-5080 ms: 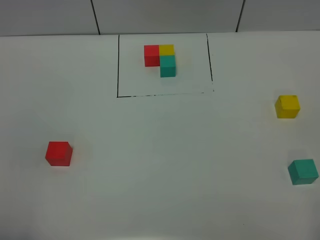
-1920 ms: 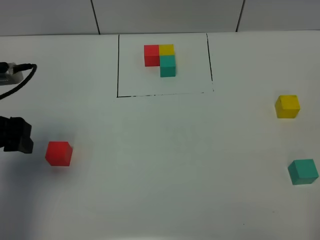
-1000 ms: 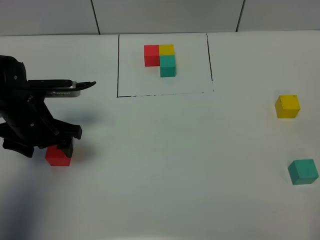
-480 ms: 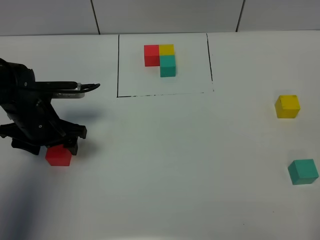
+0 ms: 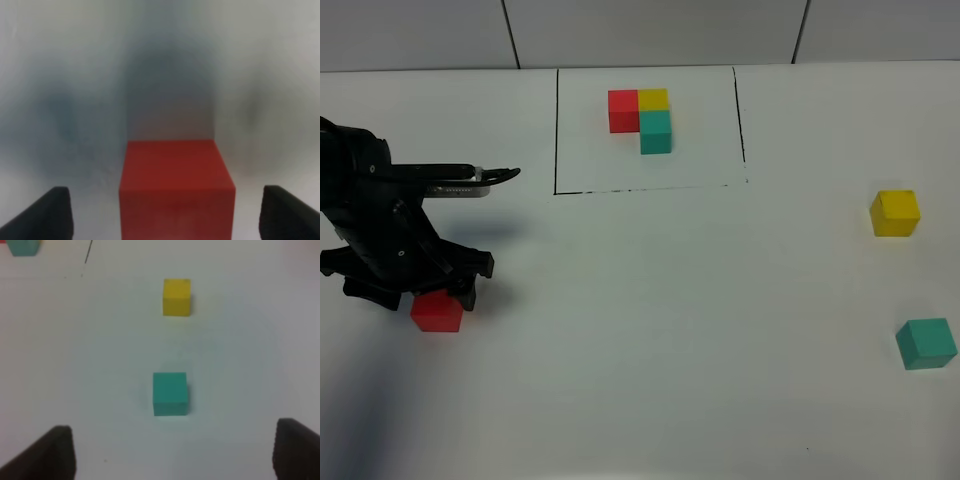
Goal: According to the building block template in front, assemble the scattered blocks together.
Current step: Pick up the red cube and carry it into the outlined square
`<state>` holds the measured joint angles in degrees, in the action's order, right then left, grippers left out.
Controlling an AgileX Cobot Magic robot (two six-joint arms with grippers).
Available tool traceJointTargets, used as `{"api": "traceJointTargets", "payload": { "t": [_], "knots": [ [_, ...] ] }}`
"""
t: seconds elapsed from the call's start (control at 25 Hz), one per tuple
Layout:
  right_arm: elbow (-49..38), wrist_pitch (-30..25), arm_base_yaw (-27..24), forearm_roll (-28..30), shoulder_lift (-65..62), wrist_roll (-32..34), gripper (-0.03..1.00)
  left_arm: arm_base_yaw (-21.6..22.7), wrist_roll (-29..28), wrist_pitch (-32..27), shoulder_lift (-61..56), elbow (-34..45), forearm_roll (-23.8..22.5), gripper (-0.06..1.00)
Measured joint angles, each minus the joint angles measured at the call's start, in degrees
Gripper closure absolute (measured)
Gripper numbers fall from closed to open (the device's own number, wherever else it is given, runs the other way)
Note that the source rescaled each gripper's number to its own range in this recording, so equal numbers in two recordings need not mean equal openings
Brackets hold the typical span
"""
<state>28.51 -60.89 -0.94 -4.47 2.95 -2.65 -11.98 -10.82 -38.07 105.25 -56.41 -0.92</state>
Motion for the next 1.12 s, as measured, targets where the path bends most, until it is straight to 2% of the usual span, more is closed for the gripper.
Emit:
{"api": "traceJointTargets", "payload": {
  "t": [0.4, 0.48, 0.56, 0.64, 0.76, 0.92, 1.12],
  "knots": [
    [0.0, 0.0, 0.0, -0.1, 0.0, 0.0, 0.31, 0.0, 0.0, 1.4, 3.2, 0.0, 0.0, 0.13],
    [0.0, 0.0, 0.0, -0.1, 0.0, 0.0, 0.31, 0.0, 0.0, 1.5, 3.3, 0.0, 0.0, 0.17],
    [0.0, 0.0, 0.0, -0.1, 0.0, 0.0, 0.31, 0.0, 0.0, 1.6, 3.3, 0.0, -0.1, 0.3],
    [0.0, 0.0, 0.0, -0.1, 0.0, 0.0, 0.31, 0.0, 0.0, 1.6, 3.3, 0.0, -0.1, 0.51],
    [0.0, 0.0, 0.0, -0.1, 0.0, 0.0, 0.31, 0.0, 0.0, 1.5, 3.3, 0.0, 0.0, 0.94],
    [0.0, 0.0, 0.0, -0.1, 0.0, 0.1, 0.31, 0.0, 0.4, 1.3, 3.3, 0.0, 0.0, 0.93],
    [0.0, 0.0, 0.0, -0.1, 0.0, 0.1, 0.31, 0.0, 4.7, 0.3, 3.3, -1.2, 0.2, 0.93]
  ]
}}
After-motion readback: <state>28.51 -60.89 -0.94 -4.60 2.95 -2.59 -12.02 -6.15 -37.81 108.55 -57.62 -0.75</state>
